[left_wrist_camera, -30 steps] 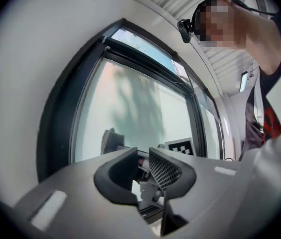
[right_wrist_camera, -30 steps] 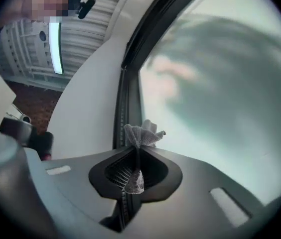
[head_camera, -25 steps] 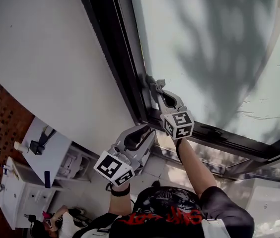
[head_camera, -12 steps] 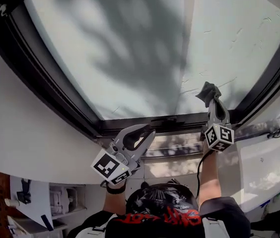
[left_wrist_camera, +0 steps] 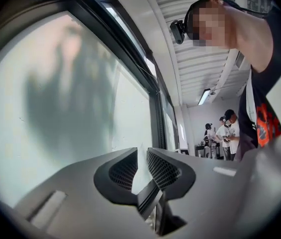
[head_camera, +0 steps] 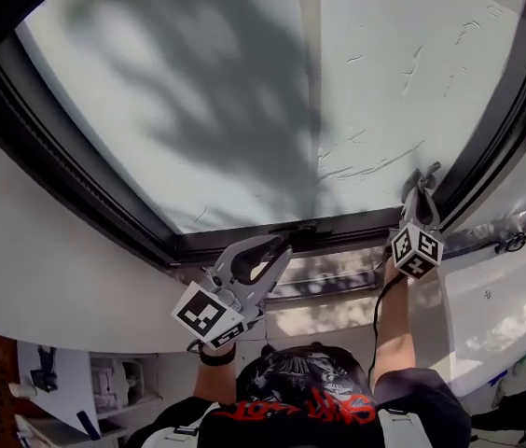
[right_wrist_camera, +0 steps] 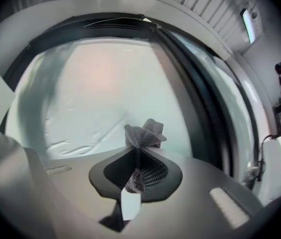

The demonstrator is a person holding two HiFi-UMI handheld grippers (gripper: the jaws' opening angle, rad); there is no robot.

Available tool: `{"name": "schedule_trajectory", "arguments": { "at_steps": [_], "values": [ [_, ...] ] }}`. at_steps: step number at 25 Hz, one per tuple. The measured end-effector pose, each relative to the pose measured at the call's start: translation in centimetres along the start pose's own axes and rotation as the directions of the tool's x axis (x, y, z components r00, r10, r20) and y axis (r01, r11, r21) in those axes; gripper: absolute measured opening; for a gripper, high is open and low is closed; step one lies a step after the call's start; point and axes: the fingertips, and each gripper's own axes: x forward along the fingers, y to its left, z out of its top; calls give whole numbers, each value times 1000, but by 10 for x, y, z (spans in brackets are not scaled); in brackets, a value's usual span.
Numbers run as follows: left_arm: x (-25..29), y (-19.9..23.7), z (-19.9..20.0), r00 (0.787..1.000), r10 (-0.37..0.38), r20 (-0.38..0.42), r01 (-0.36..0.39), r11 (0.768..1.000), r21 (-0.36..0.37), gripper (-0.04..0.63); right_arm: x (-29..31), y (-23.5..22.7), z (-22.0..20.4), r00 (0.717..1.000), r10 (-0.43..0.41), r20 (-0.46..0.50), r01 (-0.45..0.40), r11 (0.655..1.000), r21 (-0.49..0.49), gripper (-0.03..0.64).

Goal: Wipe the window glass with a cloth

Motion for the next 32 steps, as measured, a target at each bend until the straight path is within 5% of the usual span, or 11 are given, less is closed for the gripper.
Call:
{"name": "schedule_trajectory", "arguments": {
  "at_steps": [3, 7, 9, 11, 14, 16, 18, 22, 26, 28, 32],
  "values": [
    [-33, 21, 3, 994, 113, 9, -113, 994, 11, 48, -23, 150, -19, 941, 338, 2, -337, 937, 90, 26],
    [-88, 40, 11, 969, 245, 42, -247, 968, 41, 48, -89, 355, -39, 662, 749, 2, -744, 657, 120, 26],
    [-120, 50, 14, 944, 328, 45, -330, 943, 43, 48, -117, 435, -55, 519, 855, -22, -845, 517, 136, 26],
    [-147, 58, 13, 915, 401, 42, -403, 915, 35, 48, -135, 493, -71, 418, 907, -45, -896, 420, 145, 26],
    [-175, 68, 9, 882, 471, 27, -472, 882, 11, 48, -137, 543, -90, 372, 925, -84, -914, 380, 139, 26],
    [-181, 76, 3, 872, 489, 3, -489, 872, -13, 48, -120, 543, -101, 407, 906, -117, -899, 420, 126, 26],
    [-177, 83, -5, 875, 483, -26, -483, 875, -37, 48, -96, 512, -108, 480, 866, -143, -859, 497, 127, 26],
    [-140, 88, -17, 919, 392, -36, -393, 916, -79, 48, -47, 389, -107, 686, 712, -148, -698, 702, 141, 26],
    [-66, 71, -28, 985, 167, -42, -171, 979, -115, 48, -22, 221, -83, 898, 425, -112, -417, 905, 87, 26],
    [-33, 57, -31, 996, 77, -41, -81, 990, -119, 48, -13, 149, -70, 950, 299, -93, -296, 954, 51, 26],
    [10, 22, -35, 998, -40, -55, 33, 993, -115, 51, 8, 22, -47, 994, 84, -65, -88, 994, -67, 26]
  ]
}}
